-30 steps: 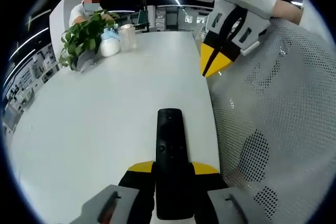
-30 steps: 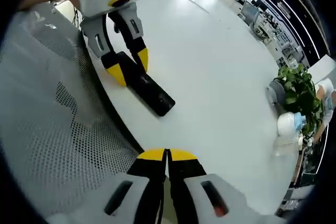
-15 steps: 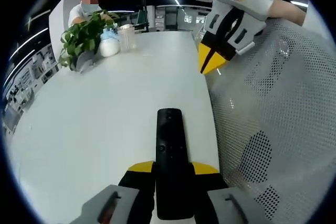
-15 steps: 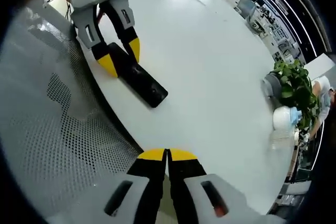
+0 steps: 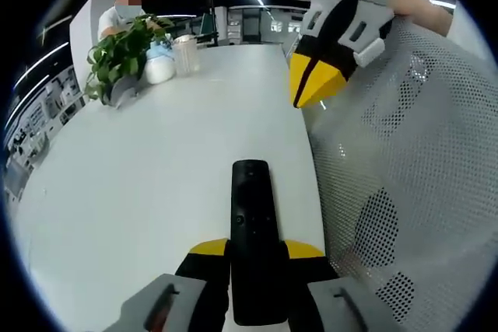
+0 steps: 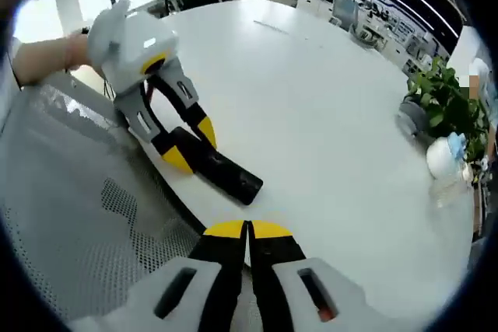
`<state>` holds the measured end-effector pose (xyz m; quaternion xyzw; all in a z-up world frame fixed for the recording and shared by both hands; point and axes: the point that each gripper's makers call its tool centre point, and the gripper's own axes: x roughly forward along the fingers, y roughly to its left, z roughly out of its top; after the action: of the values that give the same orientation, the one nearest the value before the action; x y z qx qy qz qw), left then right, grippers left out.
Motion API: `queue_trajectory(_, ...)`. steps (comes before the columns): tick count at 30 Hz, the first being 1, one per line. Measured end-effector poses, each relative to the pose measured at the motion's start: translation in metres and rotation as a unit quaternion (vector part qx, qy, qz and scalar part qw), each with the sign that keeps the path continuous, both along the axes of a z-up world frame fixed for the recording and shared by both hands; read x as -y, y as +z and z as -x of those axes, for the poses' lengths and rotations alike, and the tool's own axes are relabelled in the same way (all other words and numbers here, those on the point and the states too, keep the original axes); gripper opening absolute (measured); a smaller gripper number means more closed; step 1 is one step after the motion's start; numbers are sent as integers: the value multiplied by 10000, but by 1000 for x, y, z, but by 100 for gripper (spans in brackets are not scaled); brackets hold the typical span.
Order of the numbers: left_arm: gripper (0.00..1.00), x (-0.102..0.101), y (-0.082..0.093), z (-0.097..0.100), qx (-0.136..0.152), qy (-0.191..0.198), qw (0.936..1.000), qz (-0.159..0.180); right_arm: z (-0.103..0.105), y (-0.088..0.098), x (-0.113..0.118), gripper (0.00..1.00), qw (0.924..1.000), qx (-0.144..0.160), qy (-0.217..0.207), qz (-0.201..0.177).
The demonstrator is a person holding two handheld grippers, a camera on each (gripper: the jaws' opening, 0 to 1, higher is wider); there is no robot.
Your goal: Press the specified remote control buttons in sequence, fully releasing each button before pressing the next.
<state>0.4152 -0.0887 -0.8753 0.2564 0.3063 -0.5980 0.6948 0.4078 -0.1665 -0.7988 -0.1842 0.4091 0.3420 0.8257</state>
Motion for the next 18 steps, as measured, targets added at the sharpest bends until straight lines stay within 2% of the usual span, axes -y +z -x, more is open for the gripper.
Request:
queue_trajectory(4,25,0,0,0,-1,2,10000,-5,-4,4,-3,0,9998,51,26,-170)
queue_trajectory(6,25,0,0,0,1,-1,10000,-8,-7,-1,-3,0,9999,-108,61,-78)
queue_trajectory(10,25,0,0,-1,0,14,10000,14,-22,-2,-6,0,9999,-90,122,1)
queue_trajectory(15,25,0,0,-1,5,38,10000,19,-29,-17,-17,0,9978,-479,-216,-405)
queue_trajectory(17,25,0,0,0,2,41,10000,14,-28,-23,-18,0,9971,-530,-288,-460)
queue_trajectory(18,25,0,0,0,11,43,10000,17,-23,-29,-17,0,9966,-651,-283,-424)
